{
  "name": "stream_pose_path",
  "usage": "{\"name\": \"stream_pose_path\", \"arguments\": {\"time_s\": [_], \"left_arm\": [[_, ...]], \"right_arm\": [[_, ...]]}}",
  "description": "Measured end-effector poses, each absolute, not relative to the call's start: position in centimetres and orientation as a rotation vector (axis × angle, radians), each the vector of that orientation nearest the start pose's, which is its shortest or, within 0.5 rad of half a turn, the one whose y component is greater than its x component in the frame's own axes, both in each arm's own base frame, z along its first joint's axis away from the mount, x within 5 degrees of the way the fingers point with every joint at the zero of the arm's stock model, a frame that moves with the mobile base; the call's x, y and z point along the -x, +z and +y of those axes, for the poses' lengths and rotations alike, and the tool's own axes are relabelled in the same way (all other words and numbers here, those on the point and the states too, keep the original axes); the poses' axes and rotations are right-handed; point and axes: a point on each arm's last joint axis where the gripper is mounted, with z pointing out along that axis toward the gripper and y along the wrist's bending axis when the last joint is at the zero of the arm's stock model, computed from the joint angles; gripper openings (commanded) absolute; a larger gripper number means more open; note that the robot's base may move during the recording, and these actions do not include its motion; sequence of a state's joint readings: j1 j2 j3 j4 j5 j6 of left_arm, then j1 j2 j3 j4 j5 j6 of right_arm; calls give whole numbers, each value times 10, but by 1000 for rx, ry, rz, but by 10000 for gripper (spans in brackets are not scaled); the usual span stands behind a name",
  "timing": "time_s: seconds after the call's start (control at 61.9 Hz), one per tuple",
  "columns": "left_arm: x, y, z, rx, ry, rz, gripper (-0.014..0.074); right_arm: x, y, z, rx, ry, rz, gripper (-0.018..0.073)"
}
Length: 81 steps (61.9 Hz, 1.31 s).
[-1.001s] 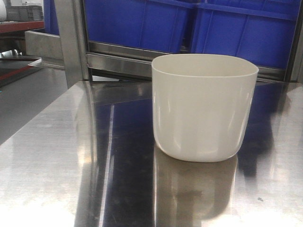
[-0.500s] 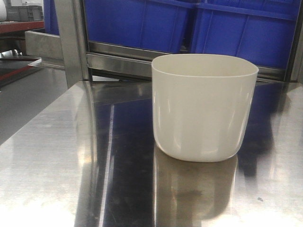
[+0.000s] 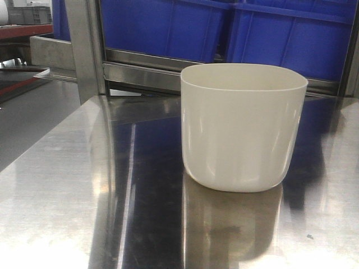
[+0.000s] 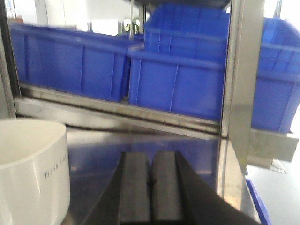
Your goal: Move white bin to right shelf second layer
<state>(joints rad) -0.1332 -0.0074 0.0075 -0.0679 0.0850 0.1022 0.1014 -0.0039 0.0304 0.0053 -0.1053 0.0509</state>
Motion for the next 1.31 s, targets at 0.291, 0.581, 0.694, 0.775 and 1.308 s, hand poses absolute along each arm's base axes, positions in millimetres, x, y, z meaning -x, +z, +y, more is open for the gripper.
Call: {"name": "stream_pose_path", "arguments": {"time_s": [0.291, 0.581, 0.694, 0.775, 1.308], "left_arm": [[-56, 203, -8, -136, -82, 1563, 85], [-56, 203, -8, -136, -82, 1563, 85], [-56, 203, -8, -136, -82, 1563, 85], [-56, 203, -8, -136, -82, 1563, 85], [-56, 203, -8, -136, -82, 1563, 85]], "right_arm": [[-96, 269, 10, -101, 240, 1711, 52], [-187, 367, 20, -151, 269, 1881, 52], [-224, 381, 31, -147, 297, 2007, 52], [-244, 382, 43, -130, 327, 2133, 52], [-270, 358, 99, 165, 350, 2466, 553]]}}
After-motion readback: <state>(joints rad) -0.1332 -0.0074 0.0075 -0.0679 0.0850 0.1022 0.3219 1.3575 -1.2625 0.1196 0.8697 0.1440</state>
